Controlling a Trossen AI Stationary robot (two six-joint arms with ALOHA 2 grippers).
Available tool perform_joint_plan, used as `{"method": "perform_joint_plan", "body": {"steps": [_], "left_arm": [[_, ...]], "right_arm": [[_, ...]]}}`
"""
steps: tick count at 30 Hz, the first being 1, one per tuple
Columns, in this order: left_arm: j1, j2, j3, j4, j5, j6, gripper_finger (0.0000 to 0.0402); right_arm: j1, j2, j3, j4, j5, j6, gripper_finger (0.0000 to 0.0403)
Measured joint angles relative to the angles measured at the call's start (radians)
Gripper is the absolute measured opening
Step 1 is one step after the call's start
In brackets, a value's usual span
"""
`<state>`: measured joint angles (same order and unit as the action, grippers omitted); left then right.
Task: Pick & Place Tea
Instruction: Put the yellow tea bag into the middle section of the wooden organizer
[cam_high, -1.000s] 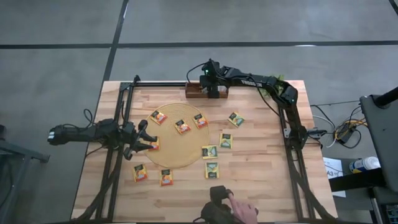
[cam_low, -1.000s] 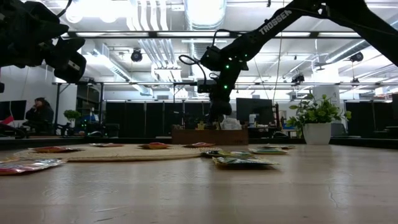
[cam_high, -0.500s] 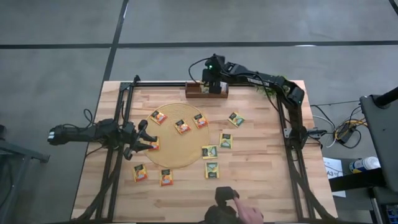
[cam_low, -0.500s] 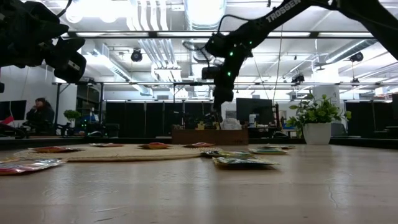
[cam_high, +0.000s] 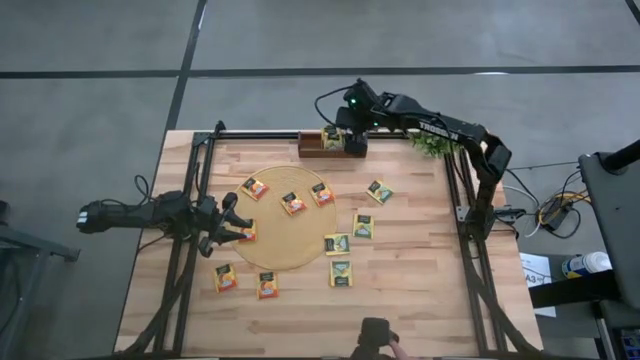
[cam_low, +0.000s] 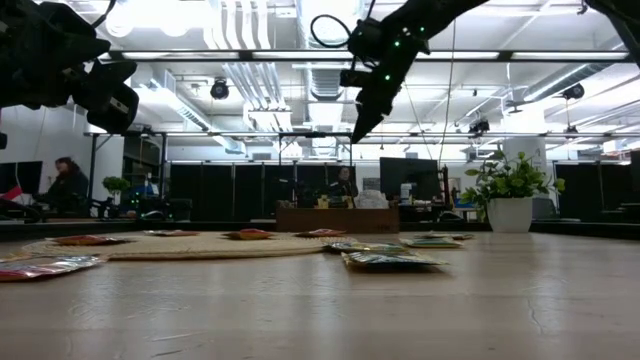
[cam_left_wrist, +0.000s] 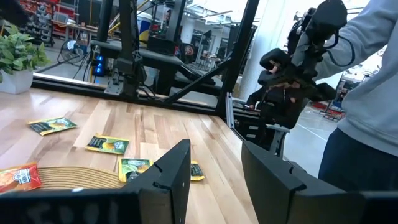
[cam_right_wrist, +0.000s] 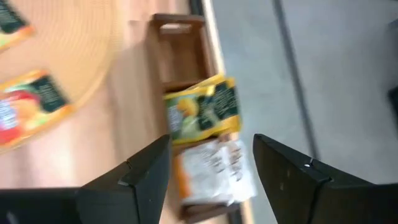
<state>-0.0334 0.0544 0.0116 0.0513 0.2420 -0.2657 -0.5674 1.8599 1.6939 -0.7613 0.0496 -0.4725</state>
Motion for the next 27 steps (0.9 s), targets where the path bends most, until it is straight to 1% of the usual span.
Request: {"method": "perform_joint_plan", "body": {"steps": [5, 7, 9, 13, 15, 18, 21, 27], "left_arm": [[0.0, 0.0, 0.0, 0.0, 0.0, 0.0, 0.0138], [0.0, 0.0, 0.0, 0.0, 0.0, 0.0, 0.0138], [0.0, 0.0, 0.0, 0.0, 0.0, 0.0, 0.0138], [0.0, 0.0, 0.0, 0.0, 0.0, 0.0, 0.0138], [0.0, 0.0, 0.0, 0.0, 0.0, 0.0, 0.0138], [0.0, 0.0, 0.0, 0.0, 0.0, 0.0, 0.0138], [0.0, 0.0, 0.0, 0.0, 0.0, 0.0, 0.0138], [0.0, 0.0, 0.0, 0.0, 0.0, 0.0, 0.0138]], "right_arm": [[0.002, -0.013, 0.0, -0.102, -0.061, 0.059, 0.0224], [0.002, -0.013, -0.001, -0.143, -0.106, 0.081, 0.0224], [0.002, -0.011, -0.002, -0.185, -0.177, 0.108, 0.0224], [0.006, -0.01, -0.014, -0.276, -0.379, 0.17, 0.0224], [0.012, -0.01, -0.019, -0.33, -0.443, 0.197, 0.0224], [0.03, -0.01, -0.035, -0.39, -0.45, 0.217, 0.0224], [0.055, -0.009, -0.069, -0.395, -0.444, 0.218, 0.0224], [0.136, -0.009, -0.169, -0.388, -0.437, 0.15, 0.0224]]}}
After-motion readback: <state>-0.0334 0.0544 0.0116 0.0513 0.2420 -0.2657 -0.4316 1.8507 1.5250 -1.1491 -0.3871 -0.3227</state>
